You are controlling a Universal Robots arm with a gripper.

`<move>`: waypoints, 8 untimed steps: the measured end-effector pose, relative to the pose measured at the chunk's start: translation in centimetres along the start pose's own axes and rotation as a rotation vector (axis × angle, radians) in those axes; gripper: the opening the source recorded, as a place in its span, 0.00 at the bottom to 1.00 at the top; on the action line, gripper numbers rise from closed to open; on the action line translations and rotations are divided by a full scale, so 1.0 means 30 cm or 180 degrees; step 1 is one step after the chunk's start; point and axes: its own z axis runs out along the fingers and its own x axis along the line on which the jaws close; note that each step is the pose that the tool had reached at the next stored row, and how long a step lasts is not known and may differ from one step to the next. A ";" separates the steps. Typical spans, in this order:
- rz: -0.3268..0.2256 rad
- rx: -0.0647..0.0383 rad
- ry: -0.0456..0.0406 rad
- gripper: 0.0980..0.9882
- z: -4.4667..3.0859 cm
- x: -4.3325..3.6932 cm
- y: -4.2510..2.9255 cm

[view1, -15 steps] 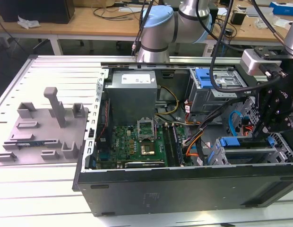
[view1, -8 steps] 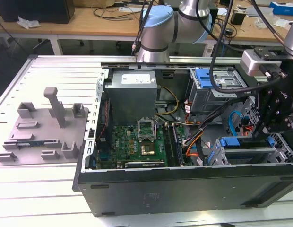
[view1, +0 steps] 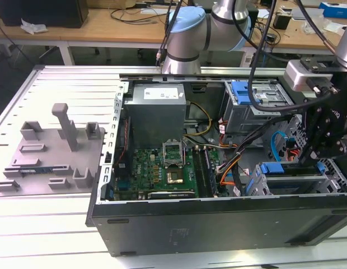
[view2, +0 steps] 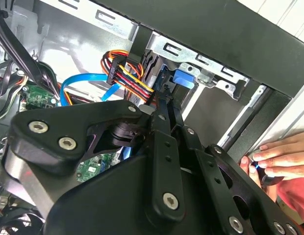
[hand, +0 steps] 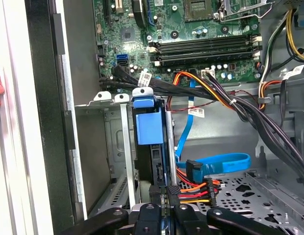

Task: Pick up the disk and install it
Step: 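Insert the first disk wire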

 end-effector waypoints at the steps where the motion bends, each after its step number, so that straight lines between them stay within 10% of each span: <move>1: 0.0000 0.0000 0.0000 0.08 0.001 0.000 0.000; 8: 0.0000 0.0000 0.0000 0.08 0.005 0.000 0.000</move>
